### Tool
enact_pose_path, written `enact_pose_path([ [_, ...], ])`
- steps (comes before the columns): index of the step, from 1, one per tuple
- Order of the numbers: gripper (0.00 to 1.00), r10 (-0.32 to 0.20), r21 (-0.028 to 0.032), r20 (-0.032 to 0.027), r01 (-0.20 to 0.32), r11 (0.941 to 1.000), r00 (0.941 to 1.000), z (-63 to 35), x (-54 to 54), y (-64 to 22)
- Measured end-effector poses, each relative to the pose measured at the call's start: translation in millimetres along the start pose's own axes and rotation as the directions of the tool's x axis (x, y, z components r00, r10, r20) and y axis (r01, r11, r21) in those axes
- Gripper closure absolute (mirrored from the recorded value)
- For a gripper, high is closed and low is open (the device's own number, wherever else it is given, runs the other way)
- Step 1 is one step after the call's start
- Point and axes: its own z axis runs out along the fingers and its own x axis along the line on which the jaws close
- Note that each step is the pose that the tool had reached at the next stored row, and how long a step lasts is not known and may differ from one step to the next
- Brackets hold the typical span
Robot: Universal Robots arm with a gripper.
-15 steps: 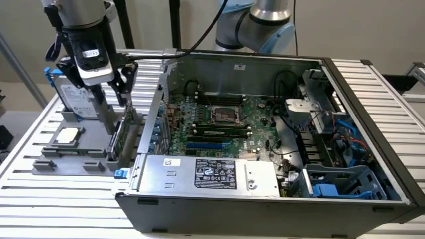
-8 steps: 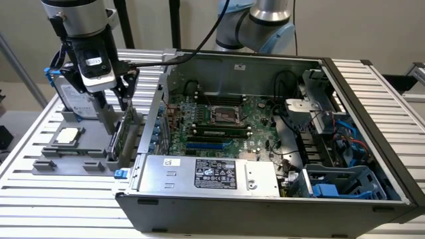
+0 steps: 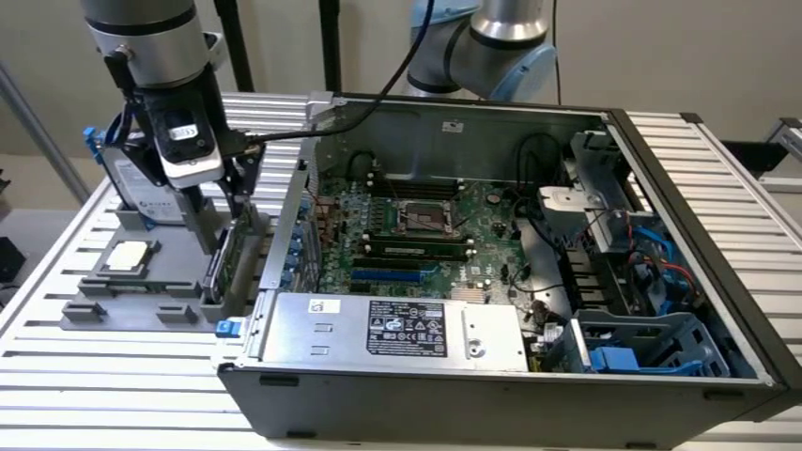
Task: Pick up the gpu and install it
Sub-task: 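Pick up the gpu and move the gpu toward the slot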
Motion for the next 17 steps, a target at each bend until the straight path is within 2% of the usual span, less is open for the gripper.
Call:
enact_pose_path([
  [17, 0.0, -0.001, 0.0, 0.0, 0.001, 1.0, 1.0, 31.0, 0.6, -1.4],
])
